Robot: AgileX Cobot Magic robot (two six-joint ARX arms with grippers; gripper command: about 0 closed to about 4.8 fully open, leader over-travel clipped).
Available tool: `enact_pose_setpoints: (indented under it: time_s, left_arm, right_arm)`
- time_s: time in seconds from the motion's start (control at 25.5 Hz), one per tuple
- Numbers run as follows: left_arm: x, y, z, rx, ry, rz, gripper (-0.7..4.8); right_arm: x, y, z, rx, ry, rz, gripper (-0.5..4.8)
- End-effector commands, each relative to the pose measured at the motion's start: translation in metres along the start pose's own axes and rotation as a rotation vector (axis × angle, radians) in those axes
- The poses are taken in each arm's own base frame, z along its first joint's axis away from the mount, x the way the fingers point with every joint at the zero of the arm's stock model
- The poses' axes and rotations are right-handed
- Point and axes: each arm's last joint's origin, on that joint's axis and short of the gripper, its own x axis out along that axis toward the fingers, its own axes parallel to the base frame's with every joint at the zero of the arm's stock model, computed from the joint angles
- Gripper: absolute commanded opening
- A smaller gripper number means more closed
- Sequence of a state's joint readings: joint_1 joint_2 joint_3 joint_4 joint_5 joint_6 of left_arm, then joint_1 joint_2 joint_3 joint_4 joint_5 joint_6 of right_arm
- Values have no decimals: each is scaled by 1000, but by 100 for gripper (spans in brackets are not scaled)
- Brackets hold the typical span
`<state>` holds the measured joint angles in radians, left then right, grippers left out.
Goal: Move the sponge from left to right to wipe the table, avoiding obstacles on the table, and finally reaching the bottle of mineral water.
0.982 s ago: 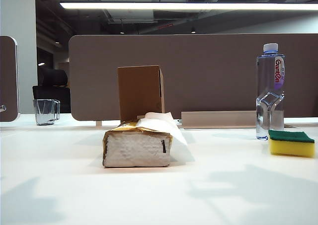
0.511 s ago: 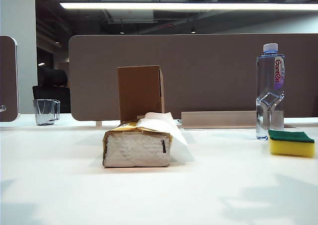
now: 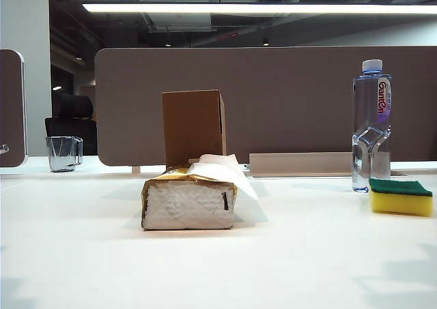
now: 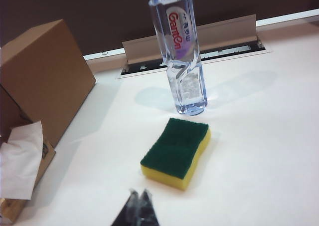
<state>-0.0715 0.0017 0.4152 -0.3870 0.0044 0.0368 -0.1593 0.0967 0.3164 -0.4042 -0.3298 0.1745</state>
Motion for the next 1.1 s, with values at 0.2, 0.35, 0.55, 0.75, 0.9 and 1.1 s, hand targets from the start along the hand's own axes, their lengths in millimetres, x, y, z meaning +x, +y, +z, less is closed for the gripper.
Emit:
enact_pose_setpoints:
  time_s: [0.2, 0.35, 0.55, 0.75, 0.9, 1.1]
  left_arm:
    - [23, -1, -37, -105, -12, -5, -6]
    - [32, -3, -61, -105, 25, -34, -6]
    - [37, -4, -80, -101, 51, -53, -6]
    - [39, -5, -89, -99, 77, -52, -6]
    - [40, -5, -97, -100, 95, -52, -6]
    - [41, -5, -105, -101, 130, -51, -6]
  right_arm:
    - [10, -9, -30, 4, -30, -20, -9]
    - [17, -15, -47, 9, 12, -22, -9]
    - [22, -17, -58, -46, 49, -7, -9]
    - [26, -16, -66, -72, 73, 28, -9]
    - [26, -15, -67, -98, 75, 20, -9]
    - [26, -15, -67, -92, 78, 23, -9]
